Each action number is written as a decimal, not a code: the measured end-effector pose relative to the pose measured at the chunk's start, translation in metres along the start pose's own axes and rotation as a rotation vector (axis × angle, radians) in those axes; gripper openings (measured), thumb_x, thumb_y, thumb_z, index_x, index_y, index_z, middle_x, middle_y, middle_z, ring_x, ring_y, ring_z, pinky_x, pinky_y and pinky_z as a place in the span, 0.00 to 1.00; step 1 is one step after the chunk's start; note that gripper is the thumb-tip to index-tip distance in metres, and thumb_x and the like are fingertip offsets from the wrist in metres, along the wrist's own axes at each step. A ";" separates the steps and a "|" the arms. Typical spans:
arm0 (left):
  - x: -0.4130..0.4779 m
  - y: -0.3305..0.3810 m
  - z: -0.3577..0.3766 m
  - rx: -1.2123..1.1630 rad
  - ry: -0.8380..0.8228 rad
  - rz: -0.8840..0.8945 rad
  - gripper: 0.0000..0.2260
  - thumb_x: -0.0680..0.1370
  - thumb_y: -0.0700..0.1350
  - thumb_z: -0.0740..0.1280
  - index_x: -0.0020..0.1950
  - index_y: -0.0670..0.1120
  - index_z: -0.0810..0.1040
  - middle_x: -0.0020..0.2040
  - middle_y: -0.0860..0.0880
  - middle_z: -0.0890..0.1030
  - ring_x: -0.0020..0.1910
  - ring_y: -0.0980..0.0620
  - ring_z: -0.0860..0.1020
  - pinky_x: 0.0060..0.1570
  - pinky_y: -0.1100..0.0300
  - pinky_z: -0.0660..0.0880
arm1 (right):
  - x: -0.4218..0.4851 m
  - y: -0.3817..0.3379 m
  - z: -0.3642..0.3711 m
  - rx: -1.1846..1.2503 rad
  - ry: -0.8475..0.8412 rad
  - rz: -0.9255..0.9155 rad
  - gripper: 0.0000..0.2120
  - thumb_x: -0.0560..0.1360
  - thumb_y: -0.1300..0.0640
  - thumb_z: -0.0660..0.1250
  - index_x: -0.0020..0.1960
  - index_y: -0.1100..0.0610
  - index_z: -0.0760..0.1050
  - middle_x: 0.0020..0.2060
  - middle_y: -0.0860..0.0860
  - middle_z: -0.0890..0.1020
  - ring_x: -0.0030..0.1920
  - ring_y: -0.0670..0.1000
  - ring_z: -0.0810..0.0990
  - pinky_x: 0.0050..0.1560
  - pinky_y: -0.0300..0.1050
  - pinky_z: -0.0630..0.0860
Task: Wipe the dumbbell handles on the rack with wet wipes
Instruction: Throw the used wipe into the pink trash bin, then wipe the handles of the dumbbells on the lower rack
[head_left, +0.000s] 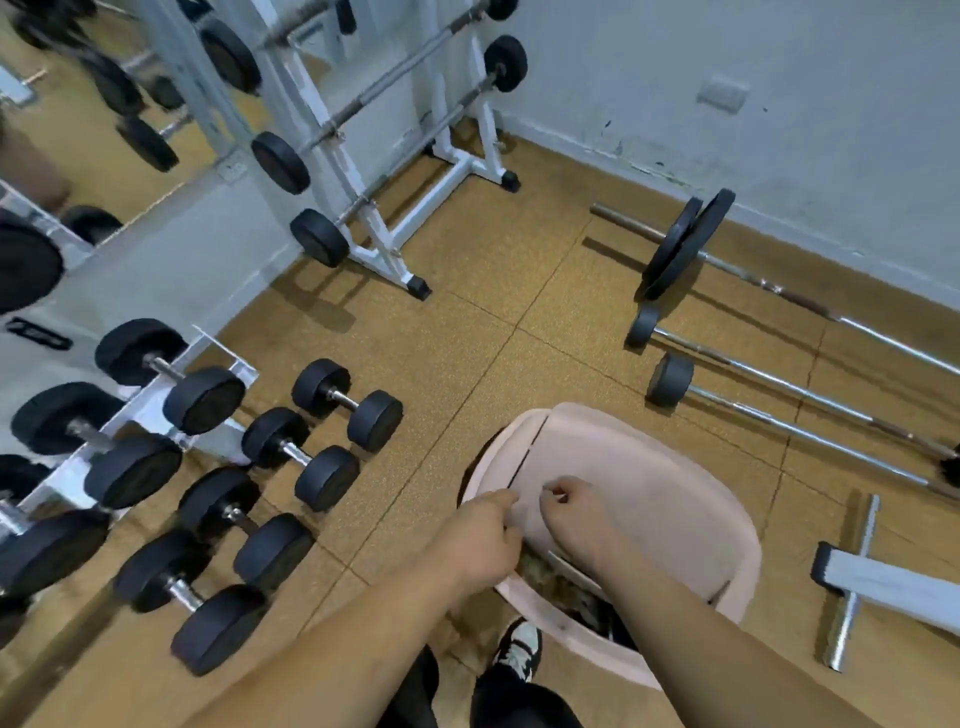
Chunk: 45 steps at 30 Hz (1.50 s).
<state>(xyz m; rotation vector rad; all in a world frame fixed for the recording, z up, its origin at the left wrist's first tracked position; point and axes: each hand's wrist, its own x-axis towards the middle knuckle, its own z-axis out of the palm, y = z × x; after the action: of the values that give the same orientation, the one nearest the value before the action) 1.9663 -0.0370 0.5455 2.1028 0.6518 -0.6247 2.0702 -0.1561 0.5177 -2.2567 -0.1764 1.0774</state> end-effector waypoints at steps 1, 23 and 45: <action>-0.014 -0.010 -0.002 -0.086 0.055 -0.030 0.21 0.83 0.47 0.61 0.77 0.50 0.71 0.69 0.49 0.79 0.62 0.50 0.79 0.61 0.61 0.75 | -0.003 -0.010 0.006 -0.028 -0.013 -0.038 0.09 0.81 0.55 0.61 0.51 0.53 0.80 0.45 0.50 0.82 0.46 0.52 0.79 0.49 0.45 0.73; -0.587 -0.397 0.078 -1.334 1.294 -0.566 0.09 0.82 0.47 0.65 0.47 0.47 0.84 0.41 0.45 0.85 0.39 0.52 0.81 0.48 0.49 0.80 | -0.459 -0.168 0.517 -0.386 -0.930 -0.542 0.09 0.84 0.50 0.66 0.58 0.52 0.82 0.45 0.52 0.88 0.48 0.51 0.88 0.55 0.53 0.85; -0.971 -0.729 0.207 -1.796 1.947 -0.982 0.09 0.82 0.46 0.68 0.45 0.42 0.79 0.33 0.49 0.79 0.33 0.52 0.77 0.37 0.58 0.74 | -0.829 -0.124 1.045 -1.065 -1.505 -0.675 0.12 0.84 0.56 0.63 0.54 0.64 0.80 0.32 0.54 0.81 0.32 0.52 0.75 0.32 0.44 0.69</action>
<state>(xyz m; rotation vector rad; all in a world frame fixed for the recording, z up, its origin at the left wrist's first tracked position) 0.7380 -0.0470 0.6365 -0.1252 2.0037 1.4421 0.7689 0.1376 0.6421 -1.1611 -2.2946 2.2525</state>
